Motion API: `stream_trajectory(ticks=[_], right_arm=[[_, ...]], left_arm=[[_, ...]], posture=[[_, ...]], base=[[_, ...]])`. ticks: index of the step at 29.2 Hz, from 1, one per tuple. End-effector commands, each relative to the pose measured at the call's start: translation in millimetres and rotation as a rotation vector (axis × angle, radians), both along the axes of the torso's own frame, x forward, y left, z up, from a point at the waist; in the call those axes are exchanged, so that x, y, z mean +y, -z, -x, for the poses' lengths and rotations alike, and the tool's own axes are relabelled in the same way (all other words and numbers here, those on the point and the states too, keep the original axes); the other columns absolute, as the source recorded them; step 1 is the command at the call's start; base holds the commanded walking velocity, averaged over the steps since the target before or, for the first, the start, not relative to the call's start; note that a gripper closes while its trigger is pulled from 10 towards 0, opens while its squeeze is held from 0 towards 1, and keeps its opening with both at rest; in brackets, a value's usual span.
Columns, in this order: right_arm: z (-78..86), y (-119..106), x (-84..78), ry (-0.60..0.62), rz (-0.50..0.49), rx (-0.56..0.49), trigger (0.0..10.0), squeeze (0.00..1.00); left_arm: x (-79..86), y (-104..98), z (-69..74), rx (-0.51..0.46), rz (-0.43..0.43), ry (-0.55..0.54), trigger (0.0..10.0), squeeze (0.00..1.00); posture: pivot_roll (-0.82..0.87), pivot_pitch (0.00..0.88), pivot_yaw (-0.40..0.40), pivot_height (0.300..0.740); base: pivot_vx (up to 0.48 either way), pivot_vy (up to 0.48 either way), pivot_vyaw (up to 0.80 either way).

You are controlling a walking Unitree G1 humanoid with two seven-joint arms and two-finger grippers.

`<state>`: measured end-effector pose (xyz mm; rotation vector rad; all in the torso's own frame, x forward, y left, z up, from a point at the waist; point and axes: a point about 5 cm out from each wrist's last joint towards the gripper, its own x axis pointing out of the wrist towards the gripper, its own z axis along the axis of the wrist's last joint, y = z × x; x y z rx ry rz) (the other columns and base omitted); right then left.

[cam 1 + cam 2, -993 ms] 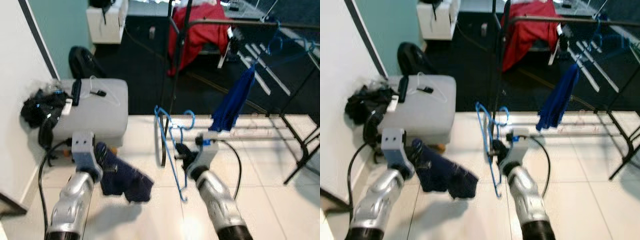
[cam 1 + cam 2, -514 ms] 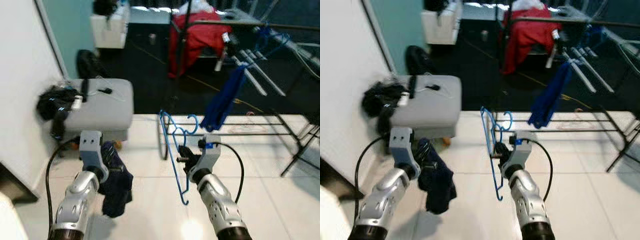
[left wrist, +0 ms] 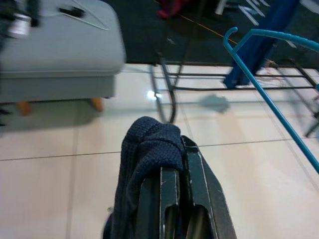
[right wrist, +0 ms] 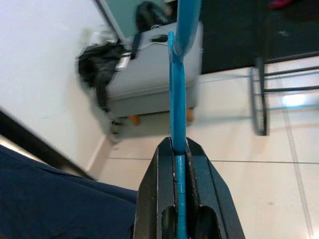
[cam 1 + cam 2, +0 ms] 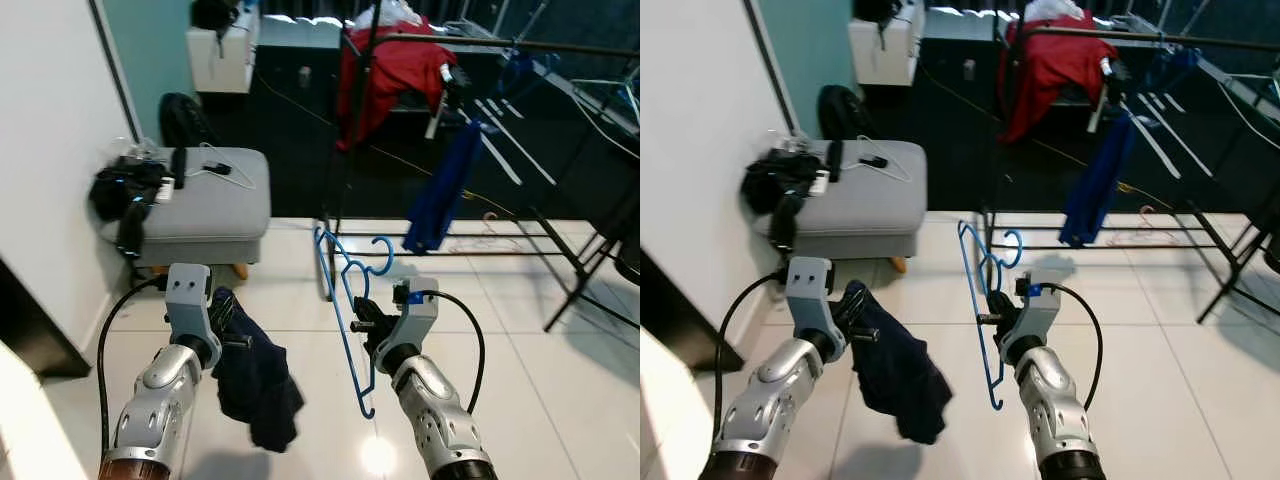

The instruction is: Hang hanger

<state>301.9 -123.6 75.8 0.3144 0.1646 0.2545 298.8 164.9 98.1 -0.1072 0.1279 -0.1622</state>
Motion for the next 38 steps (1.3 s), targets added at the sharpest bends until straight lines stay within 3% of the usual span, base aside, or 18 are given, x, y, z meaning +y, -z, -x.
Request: stream_trajectory(ticks=[1,22,38], right_arm=[[1.8,1.4,-1.8,0.006,0.001,0.0,10.0,0.0],[1.3,0.8,-1.9,0.005,0.005,0.002,10.0,0.0],[0.5,-0.3,-2.9,0.004,0.008,0.0,10.0,0.0]], left_arm=[[-0.2,-1.9,-0.2,-0.01,-0.016,0.008,10.0,0.0],[-3.6,-3.8,0.1,-0.029,-0.04,0.023,10.0,0.0],[-5.0,-5.8,-1.1,-0.042,-0.04,0.021,10.0,0.0]], posture=[[0.0,0.04,-0.027,0.74],[0.0,0.05,-0.029,0.74],[0.0,0.051,-0.034,0.74]], base=[[0.0,0.0,0.0],[0.0,0.0,0.0],[0.0,-0.364,0.0]])
